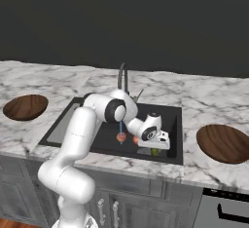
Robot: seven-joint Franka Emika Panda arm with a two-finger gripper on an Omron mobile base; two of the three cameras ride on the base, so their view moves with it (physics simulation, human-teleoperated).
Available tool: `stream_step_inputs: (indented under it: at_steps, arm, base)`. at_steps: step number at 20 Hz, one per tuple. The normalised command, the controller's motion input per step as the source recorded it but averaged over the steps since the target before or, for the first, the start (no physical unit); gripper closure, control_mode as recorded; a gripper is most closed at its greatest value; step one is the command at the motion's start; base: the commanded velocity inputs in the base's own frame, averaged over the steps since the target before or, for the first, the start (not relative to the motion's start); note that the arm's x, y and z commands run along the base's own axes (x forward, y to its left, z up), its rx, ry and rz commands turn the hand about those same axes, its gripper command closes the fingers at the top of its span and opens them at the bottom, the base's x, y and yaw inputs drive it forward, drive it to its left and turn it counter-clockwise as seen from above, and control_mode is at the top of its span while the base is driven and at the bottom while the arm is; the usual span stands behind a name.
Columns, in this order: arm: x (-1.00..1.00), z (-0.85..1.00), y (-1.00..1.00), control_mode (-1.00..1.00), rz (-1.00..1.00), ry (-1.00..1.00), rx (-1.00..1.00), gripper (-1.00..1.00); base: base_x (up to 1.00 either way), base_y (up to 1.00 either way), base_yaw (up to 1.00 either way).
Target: Pick the peachs from the sink and place them in one bowl. Place the cucumber in the other bowl. Then turn off the sink faucet.
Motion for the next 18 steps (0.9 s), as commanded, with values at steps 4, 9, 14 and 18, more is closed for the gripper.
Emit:
stream_step_inputs:
  at_steps: [4, 9, 14, 18]
  arm:
    - [0.00, 0.20, -0.61, -1.00, 0.00, -0.03, 0.17, 1.00]
    - [0.04, 0.62, -0.52, -1.00, 0.00, -0.01, 0.16, 1.00]
    - [0.06, 0.96, -0.35, -1.00, 0.00, -0.02, 0.11, 1.00]
    - [0.00, 0.79, -0.26, -1.00, 0.00, -0.08, 0.07, 1.00]
  base:
    - [0.00, 0.00, 0.00]
    - [0.00, 0.00, 0.00]
    - [0.00, 0.00, 0.00]
    - [0.00, 0.00, 0.00]
